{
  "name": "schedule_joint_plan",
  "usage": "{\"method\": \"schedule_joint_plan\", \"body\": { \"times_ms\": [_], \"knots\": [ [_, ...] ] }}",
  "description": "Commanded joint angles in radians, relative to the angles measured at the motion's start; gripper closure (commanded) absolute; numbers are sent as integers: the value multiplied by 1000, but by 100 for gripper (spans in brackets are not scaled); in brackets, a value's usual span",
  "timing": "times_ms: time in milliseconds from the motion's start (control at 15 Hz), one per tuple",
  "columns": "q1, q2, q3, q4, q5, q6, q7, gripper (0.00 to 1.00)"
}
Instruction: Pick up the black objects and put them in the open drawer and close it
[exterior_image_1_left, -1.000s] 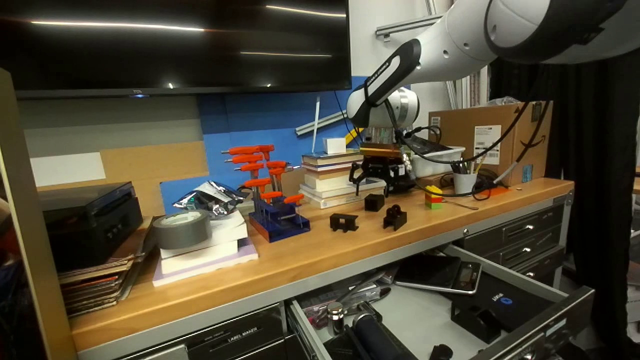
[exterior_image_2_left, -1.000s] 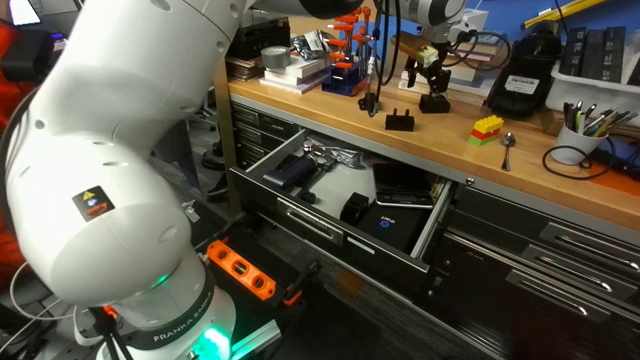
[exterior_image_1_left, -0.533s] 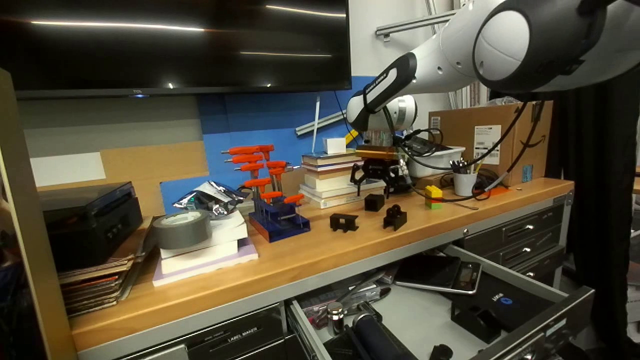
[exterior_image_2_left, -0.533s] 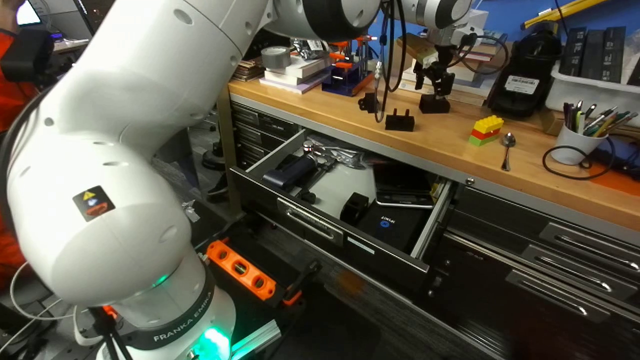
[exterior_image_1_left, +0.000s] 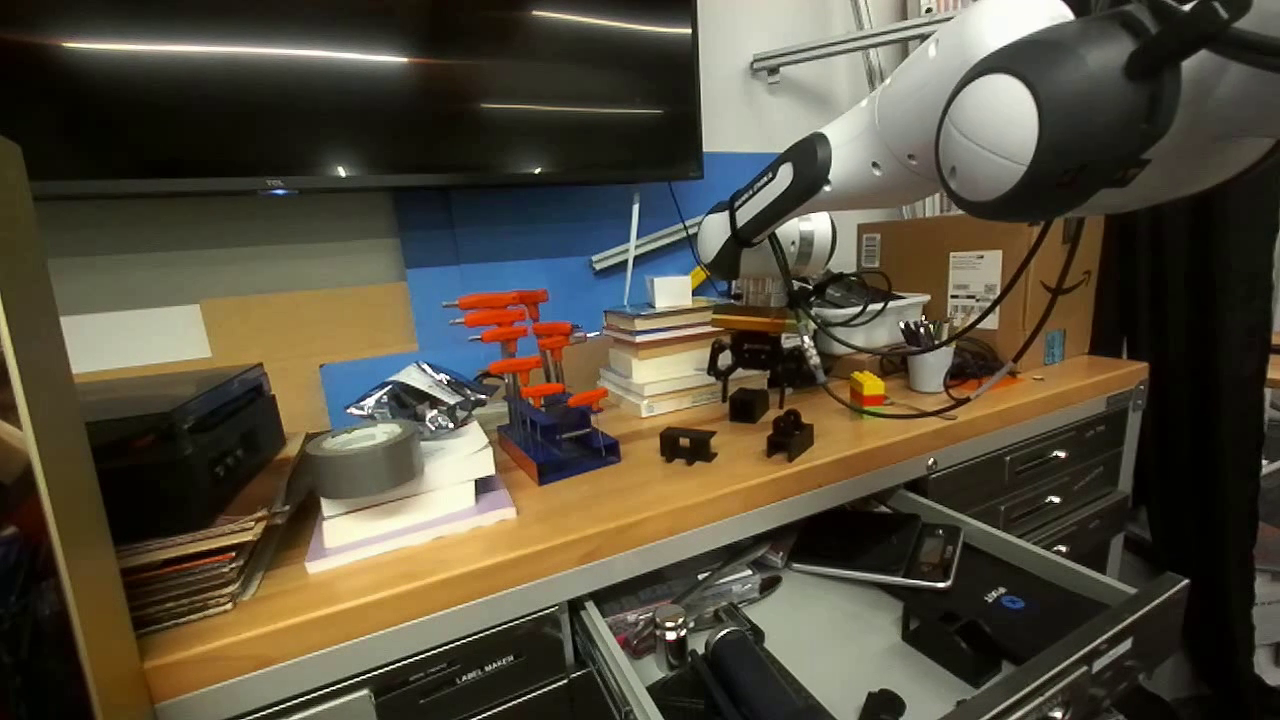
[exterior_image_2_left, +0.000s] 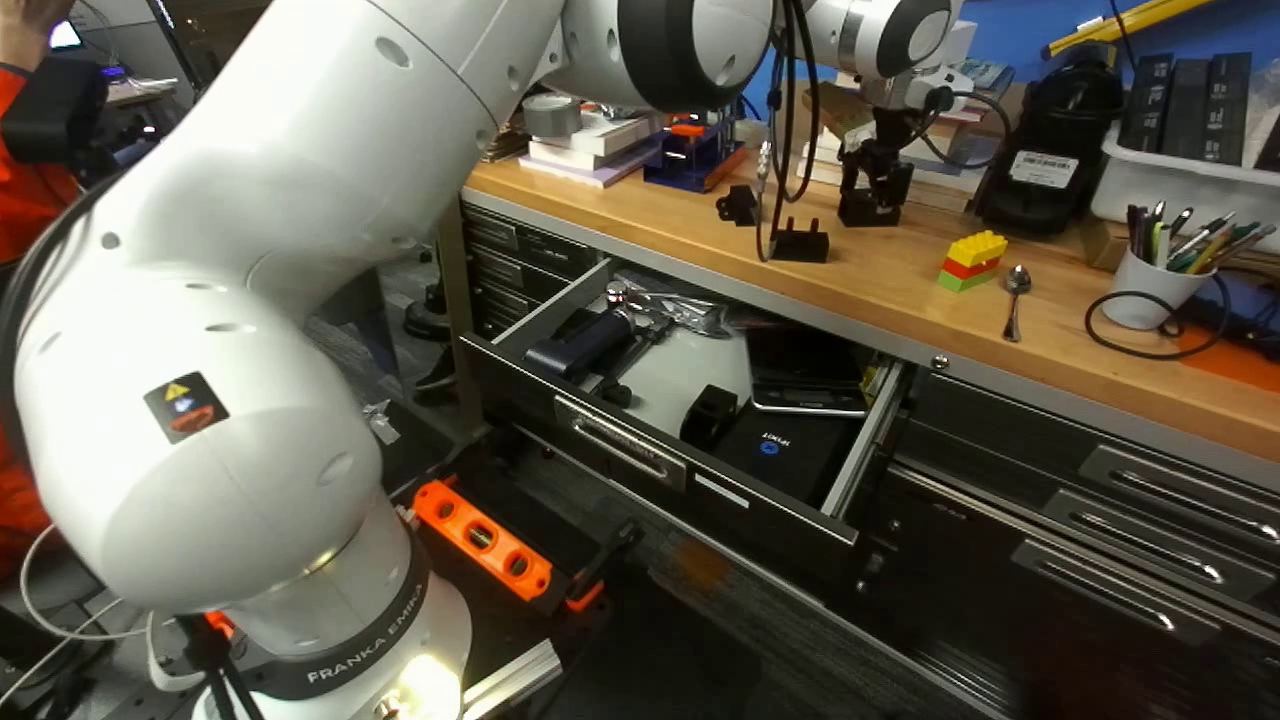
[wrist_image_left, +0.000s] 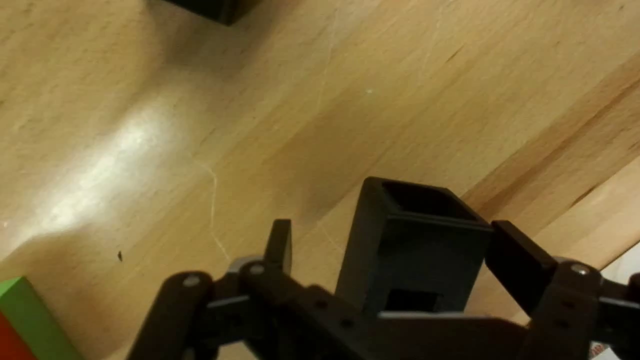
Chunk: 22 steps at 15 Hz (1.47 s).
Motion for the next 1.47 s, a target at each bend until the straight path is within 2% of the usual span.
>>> {"method": "schedule_joint_plan", "body": {
  "times_ms": [0, 67, 133, 533, 933, 1200, 1400],
  "knots": [
    [8, 48, -15, 85, -4, -27, 26, 0],
    [14, 47, -17, 79, -33, -43, -34, 25],
    [16, 47, -17, 75, -47, -40, -61, 26],
    [19, 50, -10, 80, -97, -71, -166, 73],
    [10, -19, 1, 13, -117, -82, -311, 75],
    [5, -145, 1, -105, -123, -79, -392, 75],
    [5, -289, -3, -261, -124, -82, -436, 75]
  ]
}}
